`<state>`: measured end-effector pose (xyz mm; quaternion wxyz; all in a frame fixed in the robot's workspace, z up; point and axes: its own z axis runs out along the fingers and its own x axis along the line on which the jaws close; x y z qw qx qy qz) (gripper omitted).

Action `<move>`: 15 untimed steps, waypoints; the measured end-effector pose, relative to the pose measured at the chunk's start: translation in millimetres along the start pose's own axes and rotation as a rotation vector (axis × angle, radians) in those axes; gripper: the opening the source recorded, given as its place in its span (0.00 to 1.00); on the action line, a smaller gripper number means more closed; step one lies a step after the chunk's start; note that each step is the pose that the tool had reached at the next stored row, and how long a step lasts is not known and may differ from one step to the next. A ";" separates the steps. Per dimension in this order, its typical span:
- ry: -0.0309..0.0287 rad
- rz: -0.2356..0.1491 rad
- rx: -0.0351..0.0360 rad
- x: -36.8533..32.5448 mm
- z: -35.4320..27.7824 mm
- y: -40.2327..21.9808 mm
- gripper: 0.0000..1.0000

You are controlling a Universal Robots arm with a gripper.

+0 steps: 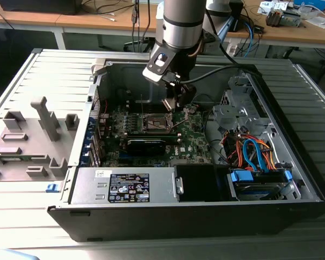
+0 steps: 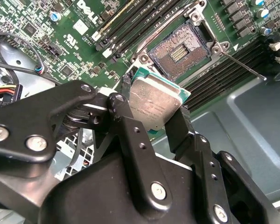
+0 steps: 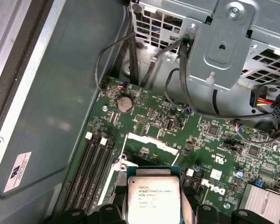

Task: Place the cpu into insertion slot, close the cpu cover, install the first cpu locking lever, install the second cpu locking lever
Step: 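Place the cpu into insertion slot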

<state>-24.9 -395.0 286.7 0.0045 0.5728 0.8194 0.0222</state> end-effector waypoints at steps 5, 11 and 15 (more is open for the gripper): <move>-0.0008 0.019 -0.0003 0.0 0.2 0.0 0.55; -0.0017 0.040 -0.0007 0.0 0.5 0.0 0.55; -0.0023 0.057 -0.0010 0.0 0.7 0.0 0.55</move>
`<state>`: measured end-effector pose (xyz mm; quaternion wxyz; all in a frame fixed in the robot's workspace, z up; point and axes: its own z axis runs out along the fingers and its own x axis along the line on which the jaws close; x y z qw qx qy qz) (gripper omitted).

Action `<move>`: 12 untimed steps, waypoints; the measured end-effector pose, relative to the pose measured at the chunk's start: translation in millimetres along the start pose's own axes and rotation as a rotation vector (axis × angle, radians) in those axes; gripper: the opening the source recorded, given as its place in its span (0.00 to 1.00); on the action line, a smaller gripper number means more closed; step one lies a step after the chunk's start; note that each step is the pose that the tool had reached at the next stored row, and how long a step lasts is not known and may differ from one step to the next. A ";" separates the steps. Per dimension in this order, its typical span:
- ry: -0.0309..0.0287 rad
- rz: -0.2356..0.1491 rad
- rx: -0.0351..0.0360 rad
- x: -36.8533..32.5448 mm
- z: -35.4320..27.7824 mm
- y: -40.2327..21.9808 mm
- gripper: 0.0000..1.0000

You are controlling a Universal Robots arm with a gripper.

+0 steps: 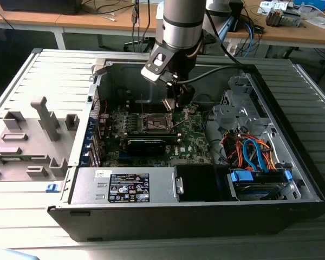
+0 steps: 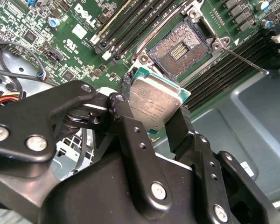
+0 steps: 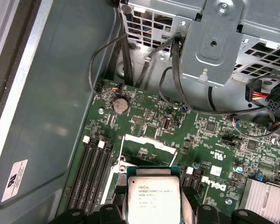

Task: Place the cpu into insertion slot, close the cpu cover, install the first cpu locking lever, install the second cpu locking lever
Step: 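Place the cpu into insertion slot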

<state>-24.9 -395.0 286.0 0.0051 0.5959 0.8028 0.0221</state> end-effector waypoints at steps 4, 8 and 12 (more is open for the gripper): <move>-0.0007 0.017 -0.0003 0.0 0.3 0.0 0.55; -0.0012 0.030 -0.0006 0.0 0.5 0.0 0.55; -0.0019 0.047 -0.0009 0.0 0.8 0.0 0.55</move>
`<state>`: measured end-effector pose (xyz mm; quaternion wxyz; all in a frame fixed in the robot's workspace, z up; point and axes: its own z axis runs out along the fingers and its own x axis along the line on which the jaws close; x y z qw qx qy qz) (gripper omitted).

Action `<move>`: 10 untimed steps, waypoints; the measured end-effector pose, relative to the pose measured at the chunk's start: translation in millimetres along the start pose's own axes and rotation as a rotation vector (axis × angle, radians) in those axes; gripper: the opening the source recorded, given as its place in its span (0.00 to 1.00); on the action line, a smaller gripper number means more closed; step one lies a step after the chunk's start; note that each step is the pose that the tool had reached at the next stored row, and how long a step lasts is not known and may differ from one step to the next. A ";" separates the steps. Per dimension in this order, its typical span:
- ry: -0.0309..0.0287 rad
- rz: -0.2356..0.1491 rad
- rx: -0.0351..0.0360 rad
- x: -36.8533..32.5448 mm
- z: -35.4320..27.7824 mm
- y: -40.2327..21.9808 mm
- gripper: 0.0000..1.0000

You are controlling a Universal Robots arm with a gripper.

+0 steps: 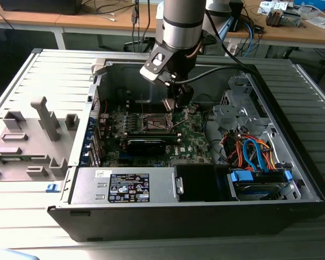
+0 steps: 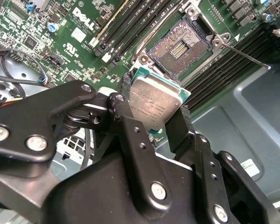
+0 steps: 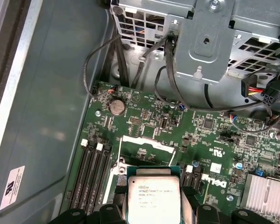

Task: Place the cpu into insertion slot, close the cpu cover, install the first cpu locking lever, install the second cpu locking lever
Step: 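Place the cpu into insertion slot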

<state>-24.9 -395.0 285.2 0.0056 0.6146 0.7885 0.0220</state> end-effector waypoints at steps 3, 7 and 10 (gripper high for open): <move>-0.0006 0.014 -0.0002 0.0 0.2 0.0 0.55; -0.0013 0.030 -0.0005 0.0 0.5 0.0 0.55; -0.0017 0.039 -0.0007 0.0 0.7 0.0 0.55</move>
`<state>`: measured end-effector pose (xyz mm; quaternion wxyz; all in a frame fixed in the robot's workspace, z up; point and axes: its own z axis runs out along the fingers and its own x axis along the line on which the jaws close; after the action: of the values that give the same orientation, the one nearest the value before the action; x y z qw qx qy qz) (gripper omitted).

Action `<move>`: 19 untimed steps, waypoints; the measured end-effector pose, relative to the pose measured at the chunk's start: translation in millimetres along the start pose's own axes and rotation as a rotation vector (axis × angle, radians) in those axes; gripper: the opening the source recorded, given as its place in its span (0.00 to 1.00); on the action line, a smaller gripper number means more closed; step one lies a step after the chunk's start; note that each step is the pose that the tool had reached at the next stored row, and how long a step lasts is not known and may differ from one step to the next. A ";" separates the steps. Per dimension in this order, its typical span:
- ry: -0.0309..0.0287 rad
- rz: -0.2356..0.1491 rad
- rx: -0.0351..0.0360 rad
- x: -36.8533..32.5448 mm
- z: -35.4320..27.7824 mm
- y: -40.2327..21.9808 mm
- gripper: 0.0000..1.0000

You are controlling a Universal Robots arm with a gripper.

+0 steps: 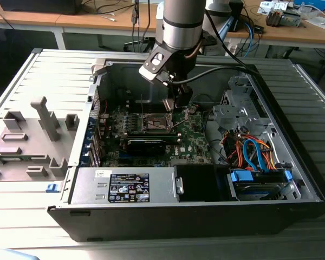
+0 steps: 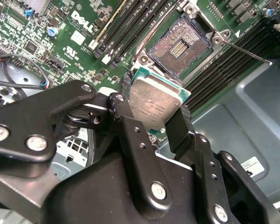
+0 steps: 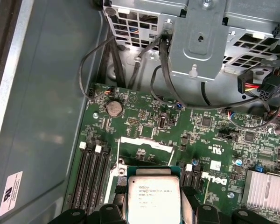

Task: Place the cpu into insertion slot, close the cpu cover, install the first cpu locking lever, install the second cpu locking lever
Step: 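Place the cpu into insertion slot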

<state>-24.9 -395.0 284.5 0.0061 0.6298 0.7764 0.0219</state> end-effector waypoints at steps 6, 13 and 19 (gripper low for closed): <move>-0.0009 0.019 -0.0003 0.0 0.4 0.0 0.55; -0.0015 0.036 -0.0006 0.0 0.8 0.0 0.55; -0.0020 0.047 -0.0008 0.0 1.1 0.0 0.55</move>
<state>-24.9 -395.0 283.5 0.0066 0.6481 0.7613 0.0217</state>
